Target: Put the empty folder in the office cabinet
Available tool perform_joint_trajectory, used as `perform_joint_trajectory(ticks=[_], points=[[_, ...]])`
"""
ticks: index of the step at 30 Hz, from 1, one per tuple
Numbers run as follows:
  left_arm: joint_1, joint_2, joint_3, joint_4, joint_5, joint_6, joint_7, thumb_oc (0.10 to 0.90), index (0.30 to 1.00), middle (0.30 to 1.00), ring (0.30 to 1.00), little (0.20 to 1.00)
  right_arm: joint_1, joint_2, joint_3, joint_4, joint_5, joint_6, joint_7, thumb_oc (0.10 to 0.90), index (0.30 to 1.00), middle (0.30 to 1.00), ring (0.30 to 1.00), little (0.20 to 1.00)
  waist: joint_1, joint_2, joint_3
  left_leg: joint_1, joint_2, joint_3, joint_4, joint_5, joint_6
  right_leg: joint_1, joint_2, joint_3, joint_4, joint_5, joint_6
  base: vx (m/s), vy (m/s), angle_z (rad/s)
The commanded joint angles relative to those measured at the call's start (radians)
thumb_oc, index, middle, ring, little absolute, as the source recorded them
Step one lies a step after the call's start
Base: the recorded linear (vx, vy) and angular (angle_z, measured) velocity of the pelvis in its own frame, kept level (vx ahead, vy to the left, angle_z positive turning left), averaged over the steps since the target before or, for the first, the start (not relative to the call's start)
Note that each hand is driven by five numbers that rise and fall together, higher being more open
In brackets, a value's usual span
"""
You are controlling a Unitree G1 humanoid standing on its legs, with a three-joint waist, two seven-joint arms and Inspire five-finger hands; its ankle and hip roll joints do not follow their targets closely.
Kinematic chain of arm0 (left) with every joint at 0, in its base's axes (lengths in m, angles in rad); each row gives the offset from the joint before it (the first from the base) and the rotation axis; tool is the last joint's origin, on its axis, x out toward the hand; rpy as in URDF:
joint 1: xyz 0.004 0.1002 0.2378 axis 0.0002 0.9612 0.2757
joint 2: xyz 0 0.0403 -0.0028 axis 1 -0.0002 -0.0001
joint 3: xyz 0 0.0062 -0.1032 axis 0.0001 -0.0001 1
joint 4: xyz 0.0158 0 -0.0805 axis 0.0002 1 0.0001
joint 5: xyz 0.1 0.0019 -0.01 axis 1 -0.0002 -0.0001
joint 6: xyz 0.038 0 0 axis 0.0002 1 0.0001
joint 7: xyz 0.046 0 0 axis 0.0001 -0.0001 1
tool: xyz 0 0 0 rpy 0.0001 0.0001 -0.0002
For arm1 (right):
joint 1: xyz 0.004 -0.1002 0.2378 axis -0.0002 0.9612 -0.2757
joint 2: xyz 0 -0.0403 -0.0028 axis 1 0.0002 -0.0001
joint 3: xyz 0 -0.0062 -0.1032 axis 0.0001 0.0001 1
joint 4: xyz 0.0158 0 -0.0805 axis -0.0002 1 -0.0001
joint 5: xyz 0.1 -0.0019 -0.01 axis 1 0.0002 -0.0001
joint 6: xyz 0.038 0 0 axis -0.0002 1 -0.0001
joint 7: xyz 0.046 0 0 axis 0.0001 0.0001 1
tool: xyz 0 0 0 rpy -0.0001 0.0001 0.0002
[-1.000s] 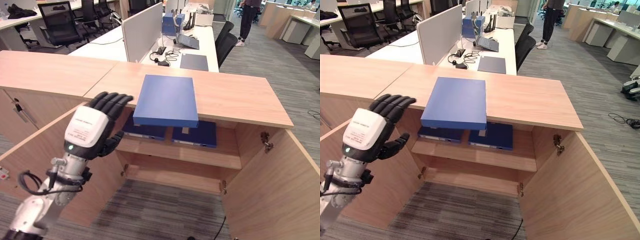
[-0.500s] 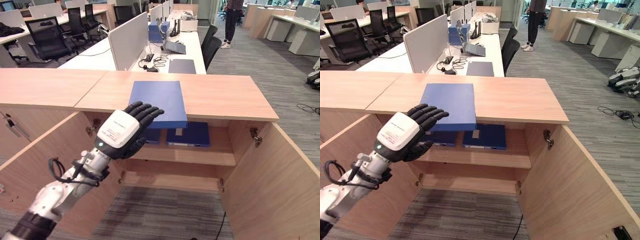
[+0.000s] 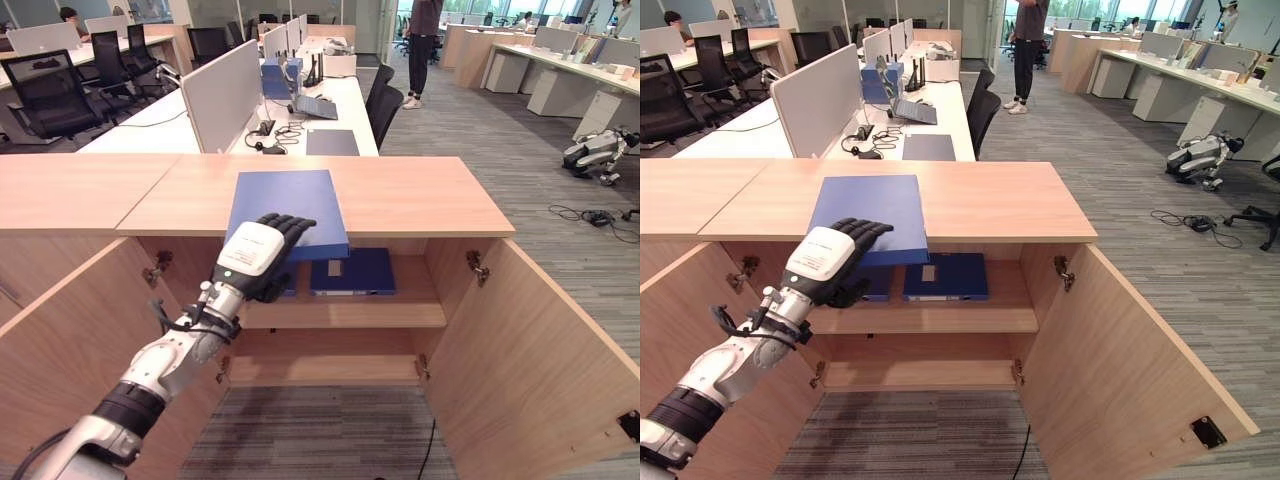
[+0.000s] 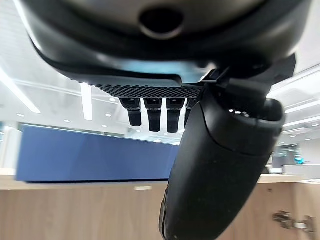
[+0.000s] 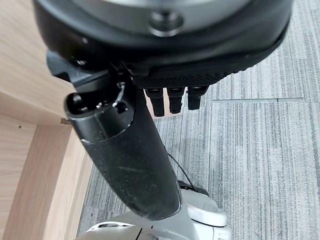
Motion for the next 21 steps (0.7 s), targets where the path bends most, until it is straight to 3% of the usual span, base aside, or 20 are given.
perform_joint_trajectory(ticks=[1,21], points=[[-0.229,0.025,0.027,0.015,0.009,0.027,0.099,0.800,0.900,0.900,0.900,0.900,-0.052,-0.054,0.034,0.010,-0.027,-0.026,-0.019,0.800,0.900,0.900,0.900,0.900,-0.005,-0.016,0.002,0.009,0.040,-0.022,-0.001,-0.073,-0.051,0.103,-0.120,0.024,0.026,-0.109,0.156,0.00,0.000,0.00],[-0.362,0.041,-0.044,0.206,-0.008,0.084,0.100,0.800,0.900,0.900,0.900,0.900,-0.062,-0.064,0.048,0.018,-0.026,-0.024,-0.004,0.800,0.900,0.900,0.900,0.900,-0.032,-0.013,-0.006,0.025,0.041,0.003,-0.001,-0.077,-0.053,0.100,-0.120,0.043,0.029,-0.106,0.161,0.00,0.003,-0.03]])
